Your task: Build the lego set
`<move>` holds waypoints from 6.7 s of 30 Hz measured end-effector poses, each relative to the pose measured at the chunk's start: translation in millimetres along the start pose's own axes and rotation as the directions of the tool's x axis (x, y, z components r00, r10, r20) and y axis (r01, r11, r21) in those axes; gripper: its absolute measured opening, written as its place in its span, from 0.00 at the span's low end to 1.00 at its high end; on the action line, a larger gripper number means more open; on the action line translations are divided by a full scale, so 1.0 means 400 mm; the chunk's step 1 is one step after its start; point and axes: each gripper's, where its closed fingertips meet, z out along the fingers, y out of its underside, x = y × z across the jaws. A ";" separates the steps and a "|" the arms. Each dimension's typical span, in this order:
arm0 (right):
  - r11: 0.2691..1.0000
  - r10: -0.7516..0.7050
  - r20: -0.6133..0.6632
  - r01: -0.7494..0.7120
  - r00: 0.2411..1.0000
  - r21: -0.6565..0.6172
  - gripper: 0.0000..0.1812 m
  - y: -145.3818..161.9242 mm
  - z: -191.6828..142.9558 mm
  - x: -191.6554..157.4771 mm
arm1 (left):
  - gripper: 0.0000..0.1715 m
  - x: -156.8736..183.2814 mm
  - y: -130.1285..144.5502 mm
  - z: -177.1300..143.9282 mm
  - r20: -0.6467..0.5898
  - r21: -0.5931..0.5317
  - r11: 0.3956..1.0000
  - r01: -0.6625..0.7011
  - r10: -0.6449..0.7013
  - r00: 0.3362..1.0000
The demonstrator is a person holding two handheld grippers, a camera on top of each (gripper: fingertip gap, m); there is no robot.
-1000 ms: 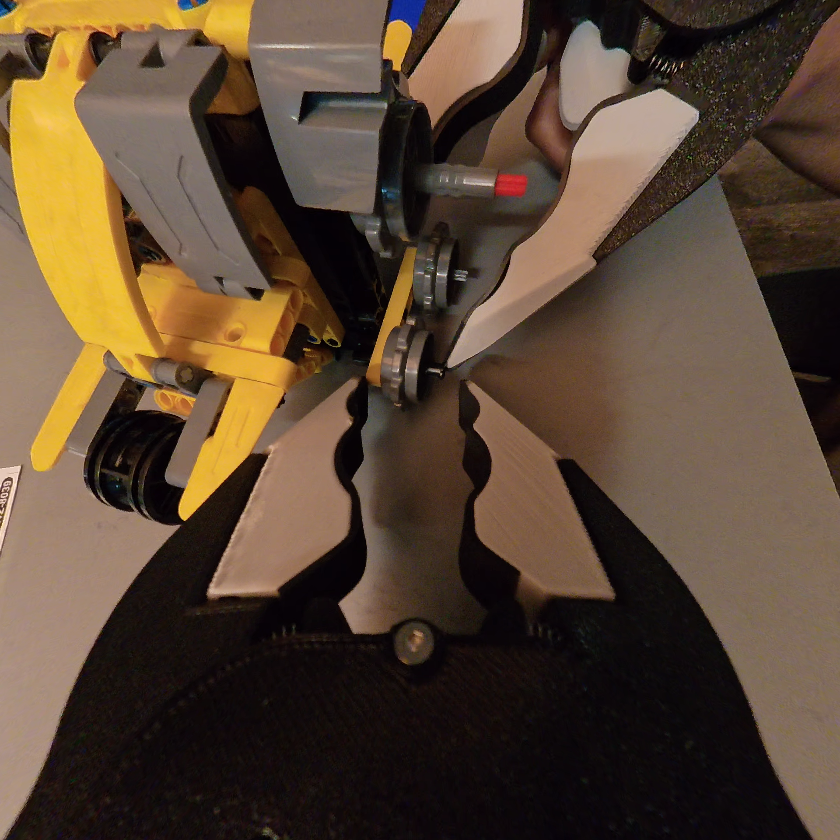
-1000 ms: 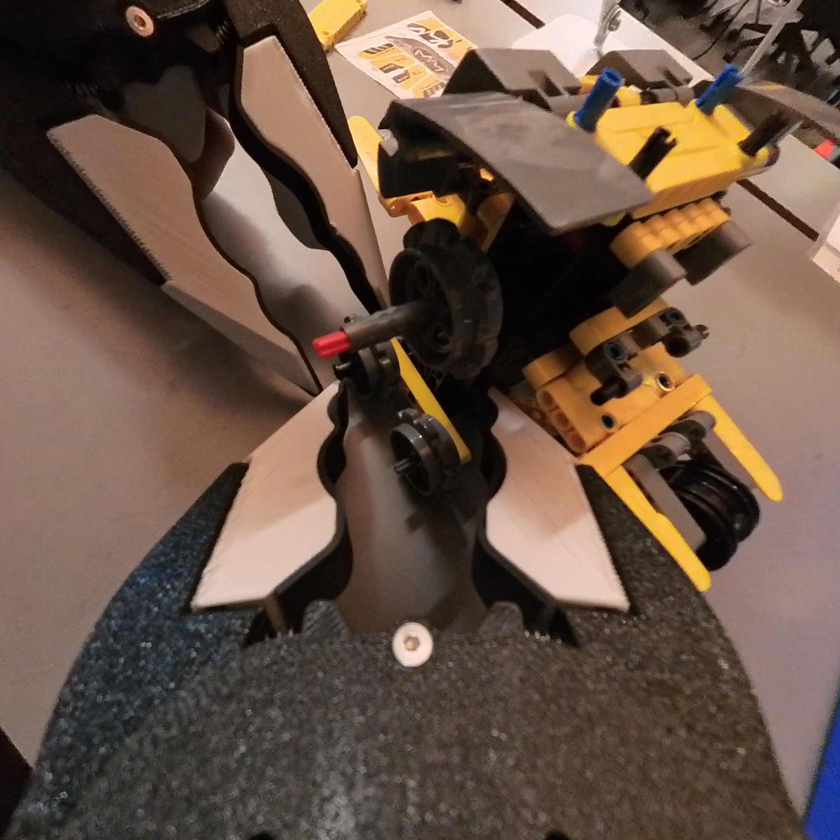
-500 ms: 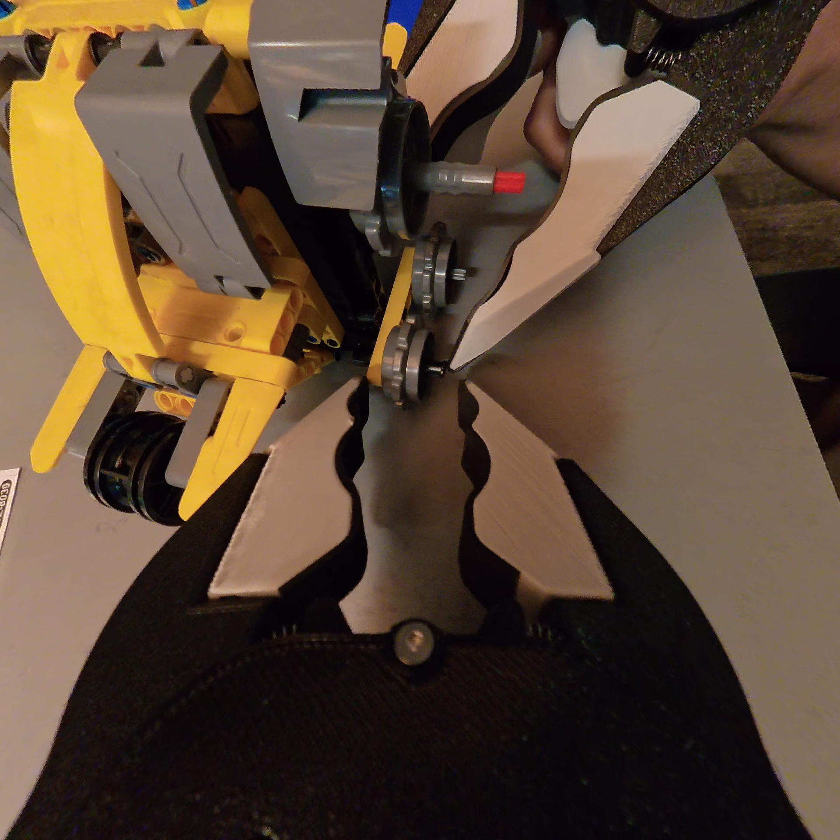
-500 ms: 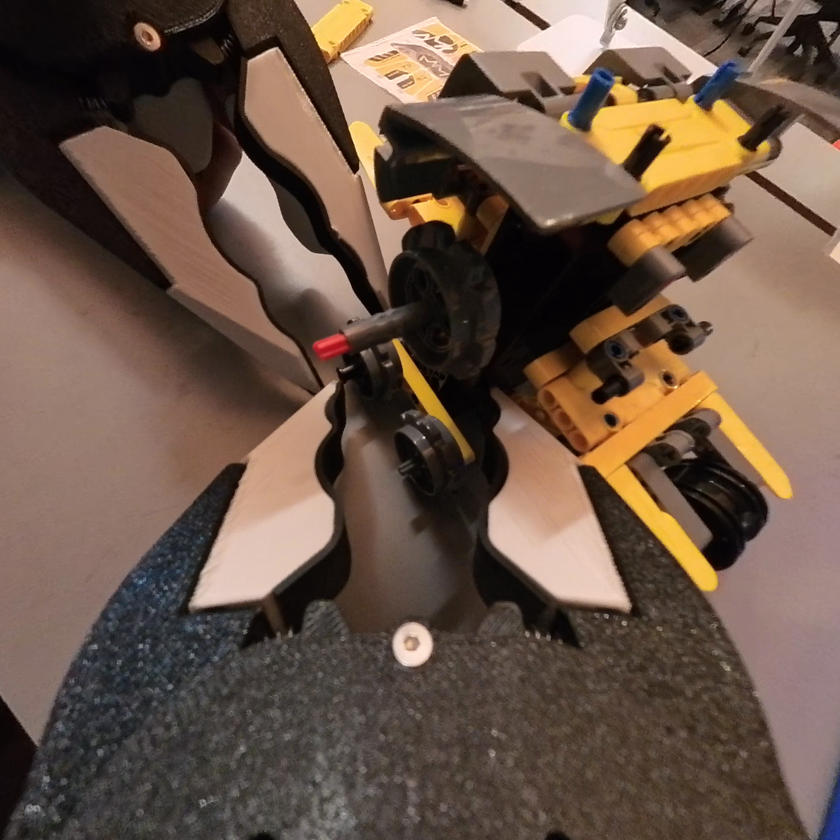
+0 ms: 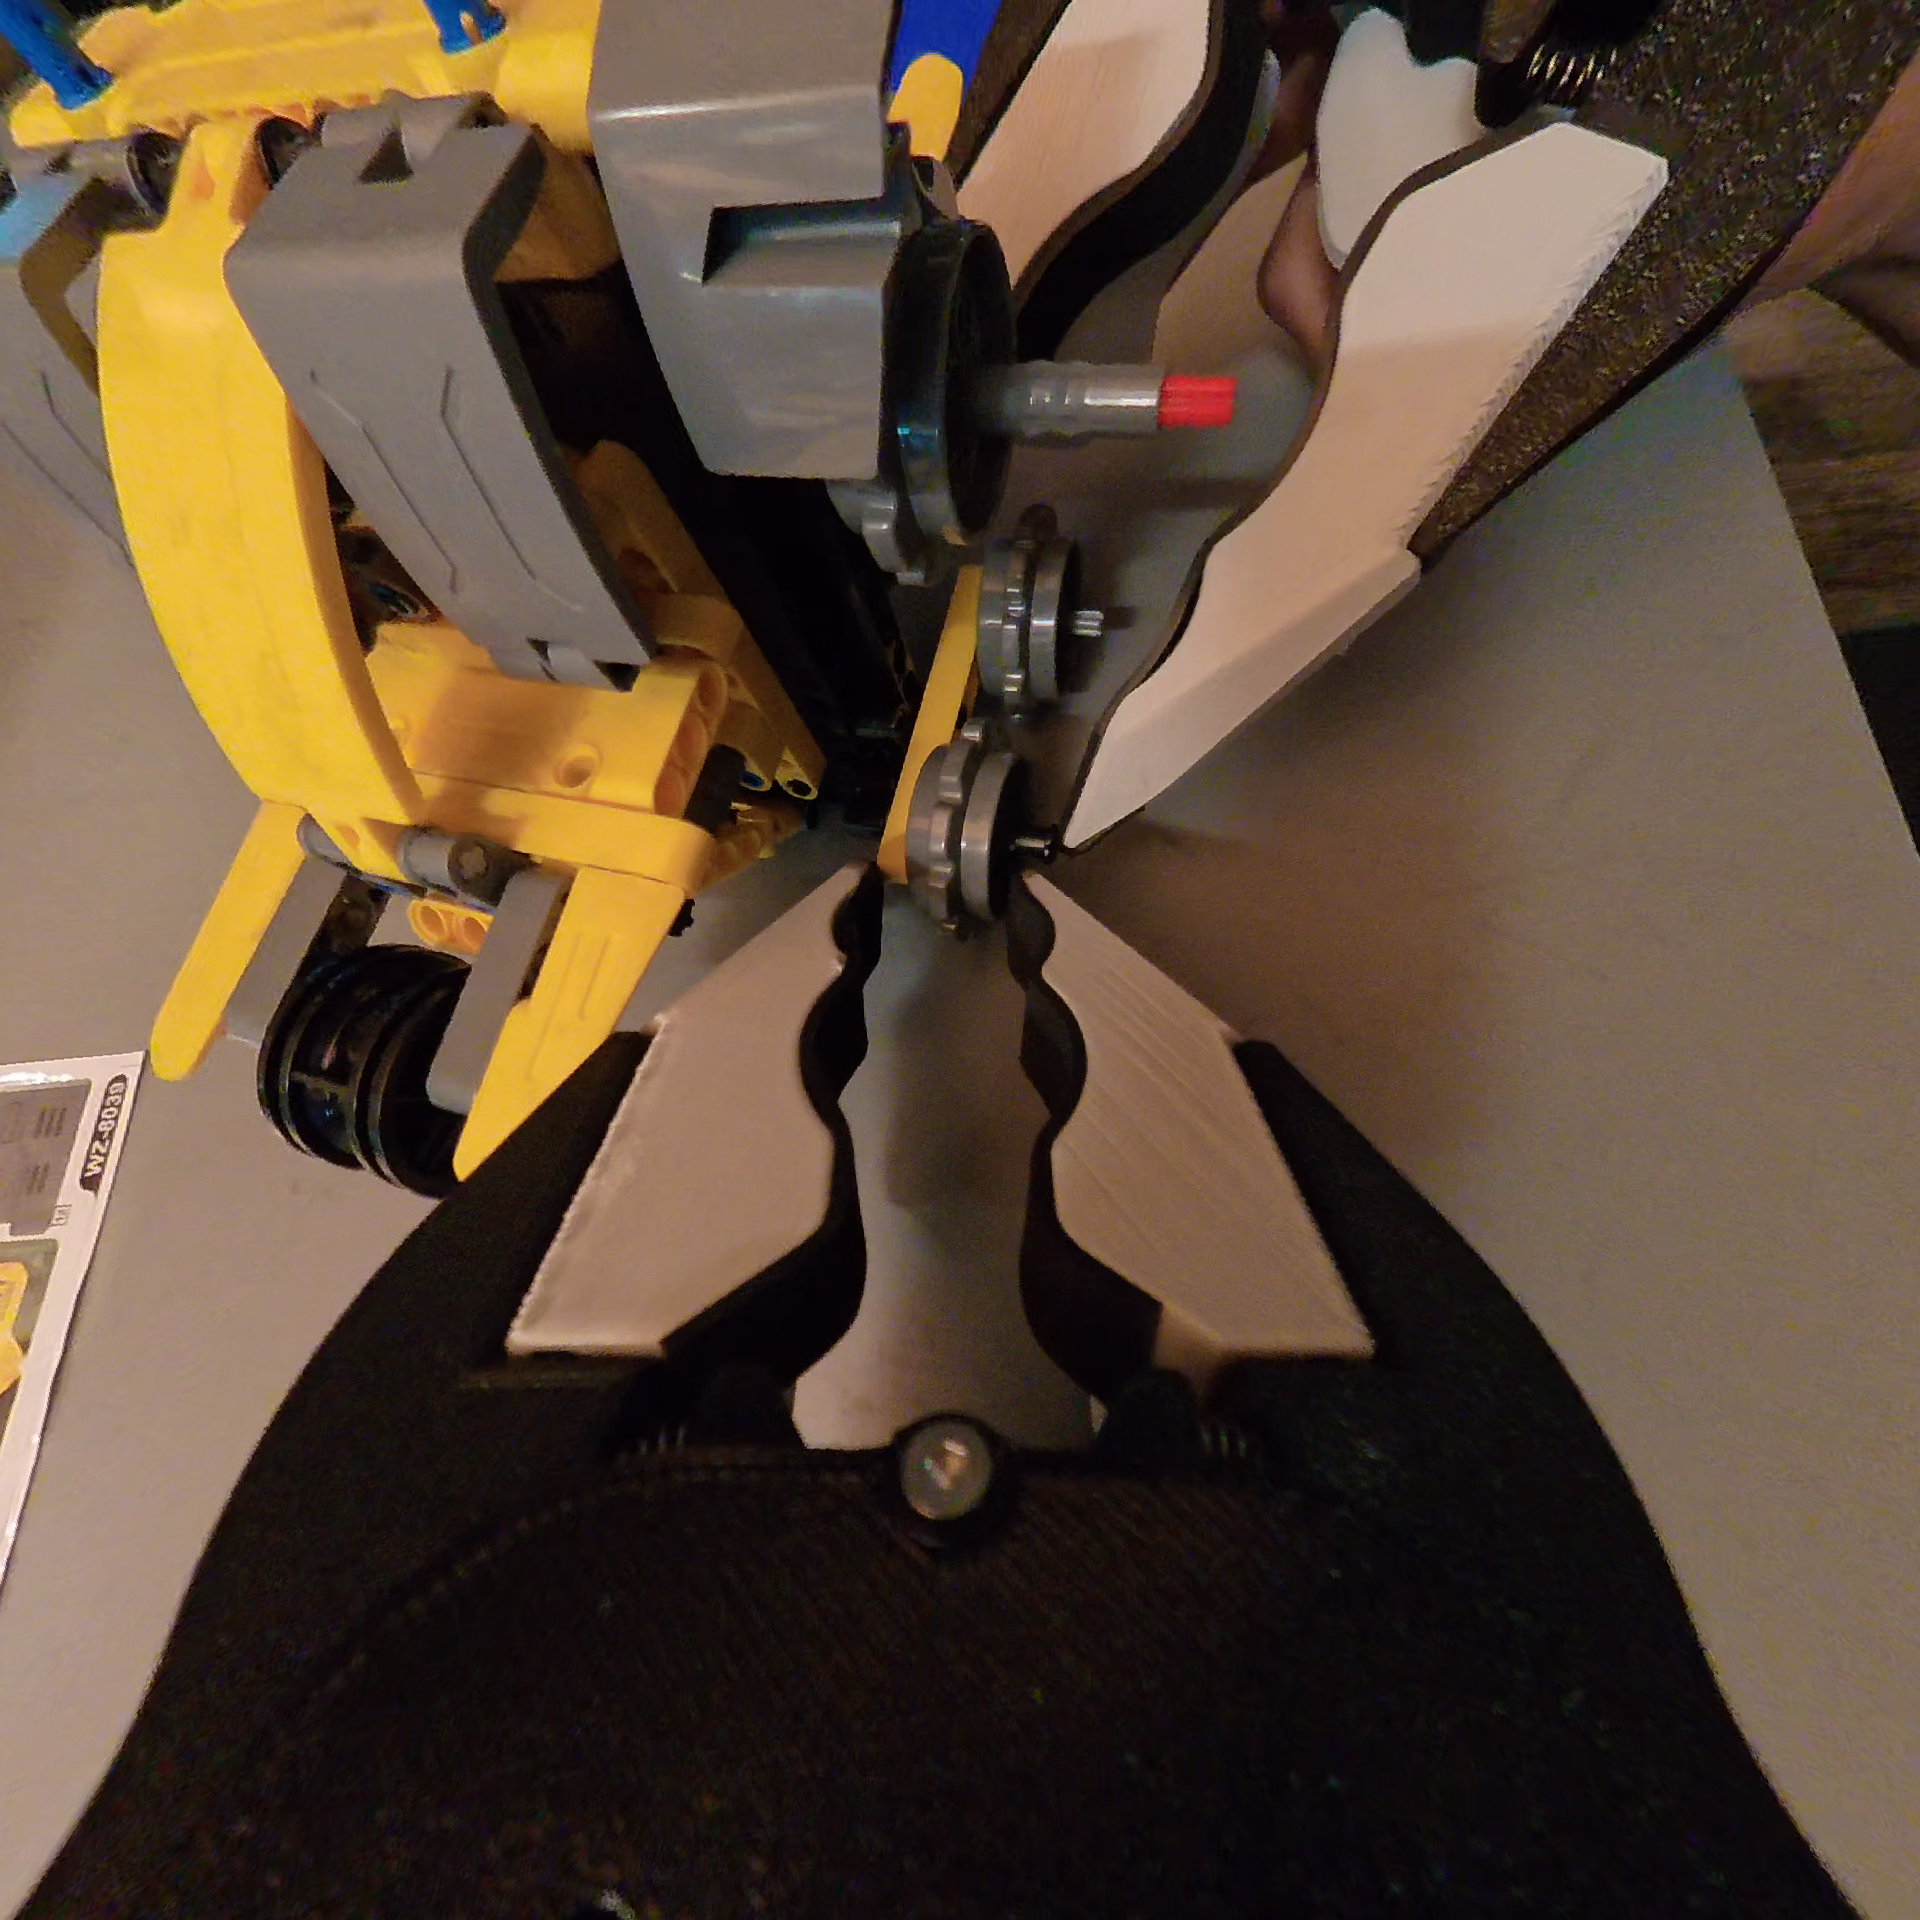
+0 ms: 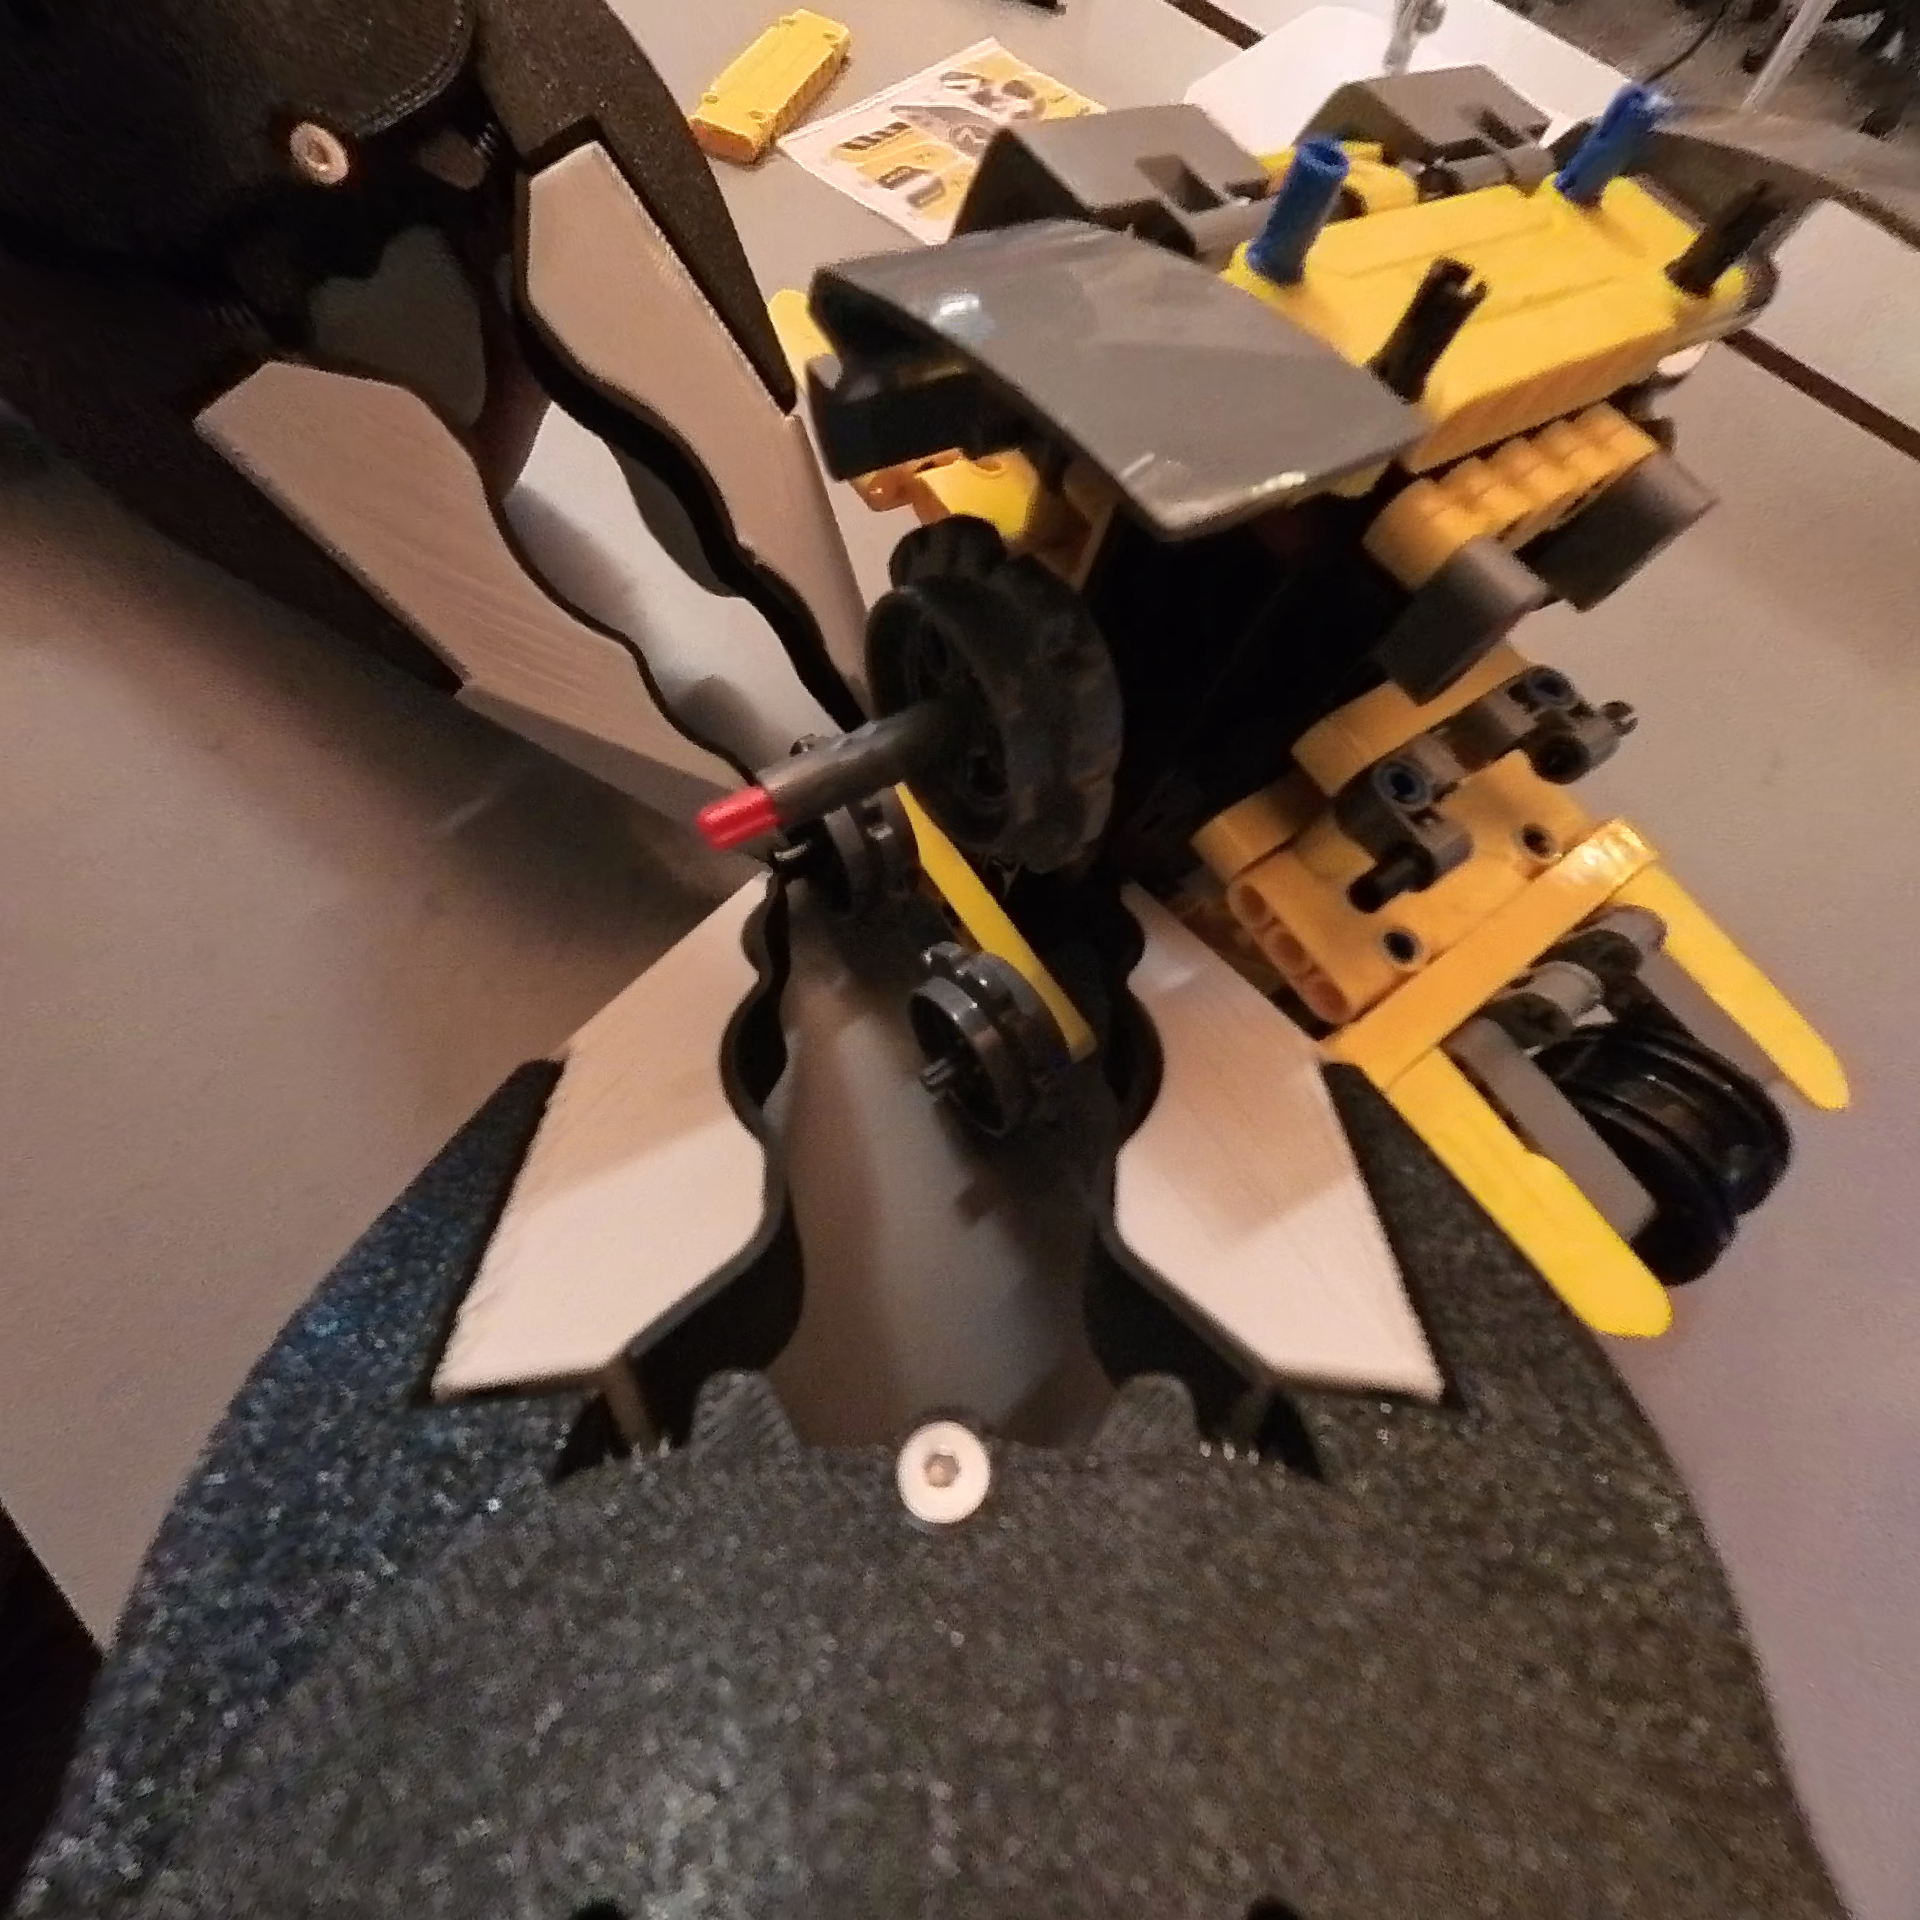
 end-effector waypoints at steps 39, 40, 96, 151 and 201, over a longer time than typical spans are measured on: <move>0.999 0.034 0.031 -0.034 0.999 -0.020 0.30 0.005 0.008 0.002 | 0.14 0.006 -0.003 -0.003 -0.046 0.009 1.000 -0.014 0.015 0.999; 0.999 0.034 0.030 -0.033 0.999 -0.020 0.30 0.005 0.008 0.002 | 0.16 0.010 -0.003 -0.003 -0.055 0.009 1.000 -0.017 0.017 0.998; 0.999 0.031 0.020 -0.031 0.999 -0.016 0.22 0.005 0.008 0.009 | 0.15 -0.008 -0.008 -0.017 -0.208 0.024 0.979 0.201 -0.192 0.959; 0.998 0.053 -0.106 -0.056 0.993 -0.017 0.24 0.036 -0.046 0.010 | 0.29 0.006 0.040 -0.071 -0.044 0.002 0.994 0.109 -0.109 0.993; 0.992 0.123 -0.088 -0.121 0.988 0.028 0.24 0.020 -0.045 0.037 | 0.37 0.029 0.049 -0.076 -0.181 -0.019 0.971 0.236 -0.236 0.955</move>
